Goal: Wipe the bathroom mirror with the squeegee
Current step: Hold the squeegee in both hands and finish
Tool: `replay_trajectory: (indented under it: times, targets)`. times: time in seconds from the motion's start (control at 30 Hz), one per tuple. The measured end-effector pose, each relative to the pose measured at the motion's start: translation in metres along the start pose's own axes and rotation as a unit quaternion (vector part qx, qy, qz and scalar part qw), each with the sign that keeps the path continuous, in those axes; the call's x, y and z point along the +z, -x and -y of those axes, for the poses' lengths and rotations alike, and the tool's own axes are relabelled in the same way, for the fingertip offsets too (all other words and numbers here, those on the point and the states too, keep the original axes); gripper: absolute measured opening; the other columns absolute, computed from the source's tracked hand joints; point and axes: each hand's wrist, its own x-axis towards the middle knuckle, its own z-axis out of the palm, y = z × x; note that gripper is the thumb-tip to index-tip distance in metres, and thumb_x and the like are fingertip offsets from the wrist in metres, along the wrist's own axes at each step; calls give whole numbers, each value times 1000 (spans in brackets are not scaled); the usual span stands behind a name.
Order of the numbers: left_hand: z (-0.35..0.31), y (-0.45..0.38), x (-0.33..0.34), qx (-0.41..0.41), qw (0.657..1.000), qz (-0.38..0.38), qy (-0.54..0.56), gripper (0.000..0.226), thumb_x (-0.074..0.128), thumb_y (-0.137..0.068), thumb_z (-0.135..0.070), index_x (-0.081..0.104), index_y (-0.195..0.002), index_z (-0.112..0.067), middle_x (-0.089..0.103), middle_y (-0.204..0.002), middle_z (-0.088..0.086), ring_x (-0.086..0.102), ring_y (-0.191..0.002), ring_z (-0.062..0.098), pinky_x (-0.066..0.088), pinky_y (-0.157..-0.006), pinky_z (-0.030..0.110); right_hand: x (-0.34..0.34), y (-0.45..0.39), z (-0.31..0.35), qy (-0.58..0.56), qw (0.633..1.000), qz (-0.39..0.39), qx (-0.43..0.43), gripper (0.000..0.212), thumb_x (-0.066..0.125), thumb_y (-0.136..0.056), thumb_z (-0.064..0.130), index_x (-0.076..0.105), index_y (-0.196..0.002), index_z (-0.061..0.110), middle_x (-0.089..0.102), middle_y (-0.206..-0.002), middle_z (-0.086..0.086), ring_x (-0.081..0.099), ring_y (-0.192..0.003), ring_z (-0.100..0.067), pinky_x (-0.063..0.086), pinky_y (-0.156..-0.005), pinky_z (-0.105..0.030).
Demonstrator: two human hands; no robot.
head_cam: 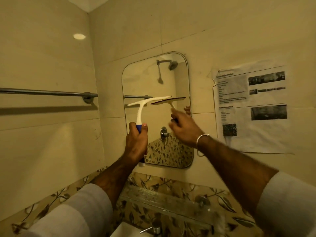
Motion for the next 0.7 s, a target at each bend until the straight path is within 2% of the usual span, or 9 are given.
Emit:
replay_trajectory:
  times: [0.07, 0.13, 0.23, 0.33, 0.4, 0.5, 0.57, 0.63, 0.7]
  targets:
    - [-14, 5, 4, -41, 996, 23, 75, 30, 38, -100, -46, 37, -113, -19, 50, -80, 7, 51, -54, 16, 49, -51, 31, 24, 15, 18, -2, 1000, 17, -11, 60, 47, -104, 35, 22, -159, 24, 30, -162, -1, 31, -147, -19, 29, -120, -42]
    - [-29, 11, 9, -76, 983, 35, 162, 30, 37, -101, -42, 39, -117, -17, 53, -90, 7, 57, -72, 17, 51, -62, 37, 42, 26, 31, -42, 999, 21, -18, 57, 43, -106, 36, 25, -158, 24, 33, -160, -2, 35, -145, -19, 32, -119, -42]
    - [-46, 24, 14, -107, 953, 44, 280, 30, 40, -100, -32, 44, -120, -9, 55, -101, 15, 60, -90, 23, 52, -70, 35, 57, 37, 40, -129, 991, -7, -35, 45, 41, -106, 27, 38, -151, 26, 51, -145, -3, 49, -130, -16, 42, -112, -43]
    - [-55, 39, 14, -113, 926, 75, 351, 28, 44, -100, -26, 48, -120, -6, 57, -100, 16, 62, -92, 24, 54, -72, 34, 53, 44, 40, -146, 988, -42, -28, 50, 43, -105, 18, 36, -153, 24, 49, -146, -3, 48, -132, -15, 40, -114, -42]
    - [-62, 47, 15, -90, 929, 103, 343, 26, 46, -100, -24, 50, -121, -8, 60, -102, 13, 63, -93, 22, 53, -71, 32, 46, 53, 41, -140, 988, -68, -24, 54, 42, -105, 14, 30, -157, 27, 45, -151, -4, 44, -137, -15, 38, -116, -40]
    - [-76, 57, 18, -4, 962, 116, 247, 22, 50, -99, -24, 53, -117, -12, 63, -101, 3, 64, -90, 14, 51, -62, 25, 38, 66, 43, -143, 981, -128, -21, 55, 38, -107, 15, 25, -158, 31, 49, -147, -6, 52, -129, -18, 49, -106, -42]
    - [-83, 65, 22, 43, 966, 128, 222, 18, 52, -98, -23, 54, -114, -15, 62, -104, 0, 64, -94, 11, 54, -65, 20, 32, 77, 42, -140, 975, -169, -21, 51, 37, -107, 14, 28, -156, 28, 55, -141, -5, 57, -120, -14, 51, -98, -27]
    - [-87, 74, 29, 62, 961, 157, 217, 19, 53, -98, -23, 54, -115, -16, 62, -110, 3, 65, -99, 14, 56, -75, 24, 25, 92, 42, -141, 969, -204, -12, 46, 38, -107, 15, 33, -152, 24, 61, -133, -4, 61, -114, -10, 48, -89, -10]
    - [-87, 86, 39, 54, 952, 193, 231, 19, 52, -98, -23, 55, -116, -17, 62, -111, 7, 66, -98, 18, 57, -78, 28, 22, 108, 39, -147, 961, -236, 8, 40, 38, -107, 17, 37, -147, 23, 65, -124, -2, 64, -107, -9, 50, -83, -9]
